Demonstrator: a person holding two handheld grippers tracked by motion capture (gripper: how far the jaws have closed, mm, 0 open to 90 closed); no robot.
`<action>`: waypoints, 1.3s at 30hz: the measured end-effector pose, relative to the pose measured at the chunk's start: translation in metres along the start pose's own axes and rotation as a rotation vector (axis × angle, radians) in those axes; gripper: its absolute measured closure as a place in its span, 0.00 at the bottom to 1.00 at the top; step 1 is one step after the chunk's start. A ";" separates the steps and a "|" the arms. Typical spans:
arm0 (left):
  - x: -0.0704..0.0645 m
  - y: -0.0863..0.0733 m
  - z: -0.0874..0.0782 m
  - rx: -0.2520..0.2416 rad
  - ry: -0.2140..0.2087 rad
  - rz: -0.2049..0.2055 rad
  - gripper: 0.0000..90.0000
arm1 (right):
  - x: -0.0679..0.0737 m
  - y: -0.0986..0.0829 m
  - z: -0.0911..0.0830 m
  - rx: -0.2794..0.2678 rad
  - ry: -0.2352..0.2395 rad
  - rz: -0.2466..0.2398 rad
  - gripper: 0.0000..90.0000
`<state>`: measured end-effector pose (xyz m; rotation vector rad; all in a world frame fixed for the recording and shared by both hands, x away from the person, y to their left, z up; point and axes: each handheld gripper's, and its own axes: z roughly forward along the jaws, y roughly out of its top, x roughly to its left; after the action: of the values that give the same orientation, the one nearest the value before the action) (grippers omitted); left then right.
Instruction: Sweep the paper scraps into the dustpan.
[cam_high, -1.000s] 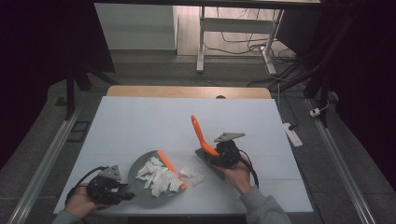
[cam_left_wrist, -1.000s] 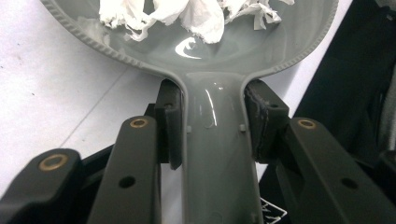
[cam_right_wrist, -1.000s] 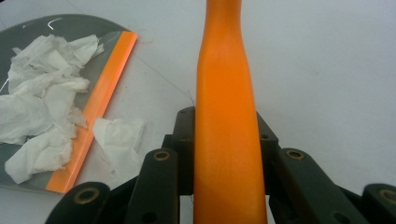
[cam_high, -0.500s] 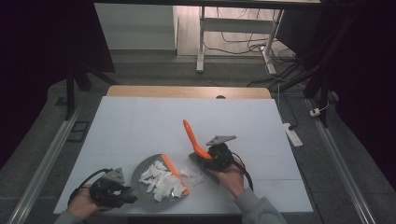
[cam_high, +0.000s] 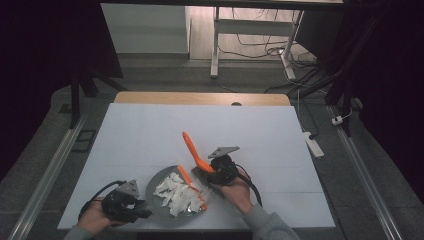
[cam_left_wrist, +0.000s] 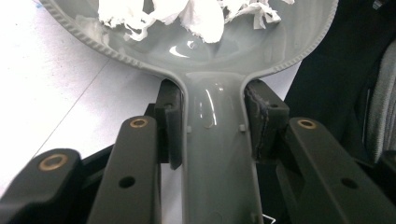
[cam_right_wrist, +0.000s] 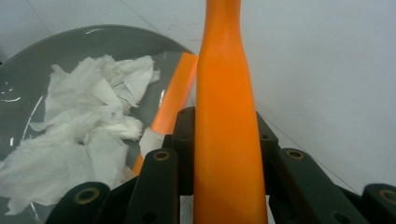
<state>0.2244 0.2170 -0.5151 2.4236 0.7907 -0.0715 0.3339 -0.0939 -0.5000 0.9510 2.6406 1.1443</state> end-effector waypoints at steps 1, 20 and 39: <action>0.000 0.000 0.000 0.000 0.000 0.000 0.68 | 0.002 0.001 0.001 0.000 0.003 -0.002 0.79; -0.003 0.007 0.008 -0.001 -0.002 -0.003 0.68 | 0.034 0.009 0.012 -0.006 0.090 -0.051 0.79; -0.002 0.005 0.011 -0.026 0.008 -0.016 0.68 | 0.019 0.015 -0.020 -0.093 0.068 -0.044 0.79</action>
<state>0.2266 0.2063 -0.5210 2.3947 0.8100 -0.0572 0.3195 -0.0877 -0.4727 0.8480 2.6197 1.2985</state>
